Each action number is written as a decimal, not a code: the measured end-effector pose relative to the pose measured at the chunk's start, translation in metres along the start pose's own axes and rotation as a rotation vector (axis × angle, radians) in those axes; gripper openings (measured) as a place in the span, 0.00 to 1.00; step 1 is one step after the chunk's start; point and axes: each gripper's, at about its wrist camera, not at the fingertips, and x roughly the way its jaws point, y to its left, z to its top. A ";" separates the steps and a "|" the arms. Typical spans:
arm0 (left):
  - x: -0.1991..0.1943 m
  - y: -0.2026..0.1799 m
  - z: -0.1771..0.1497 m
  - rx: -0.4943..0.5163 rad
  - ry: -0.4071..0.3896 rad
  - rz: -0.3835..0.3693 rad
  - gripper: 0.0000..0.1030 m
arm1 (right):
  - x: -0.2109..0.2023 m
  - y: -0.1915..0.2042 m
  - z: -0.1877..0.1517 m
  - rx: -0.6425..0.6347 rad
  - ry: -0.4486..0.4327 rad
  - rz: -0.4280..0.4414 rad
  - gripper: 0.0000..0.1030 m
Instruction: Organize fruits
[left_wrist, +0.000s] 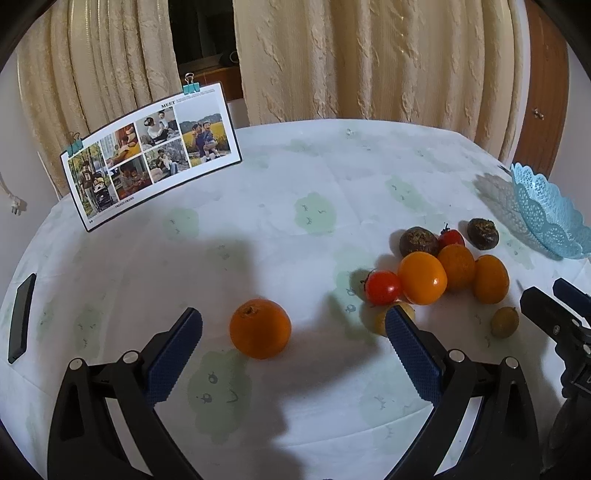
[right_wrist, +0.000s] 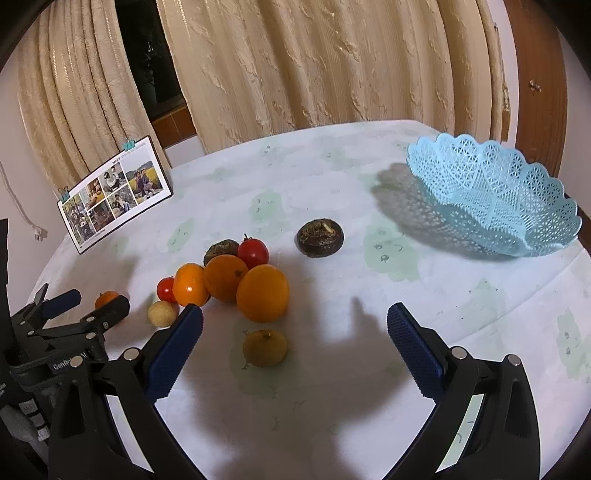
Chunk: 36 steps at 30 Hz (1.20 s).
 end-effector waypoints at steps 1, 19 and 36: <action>-0.002 0.002 0.001 -0.003 -0.003 -0.004 0.95 | -0.001 0.001 0.000 -0.002 -0.005 -0.001 0.98; 0.014 0.039 -0.007 -0.015 0.047 -0.043 0.78 | 0.000 0.007 -0.004 -0.053 0.008 0.008 0.98; 0.016 0.035 -0.010 -0.026 0.067 -0.134 0.38 | 0.010 0.013 -0.007 -0.091 0.089 0.037 0.65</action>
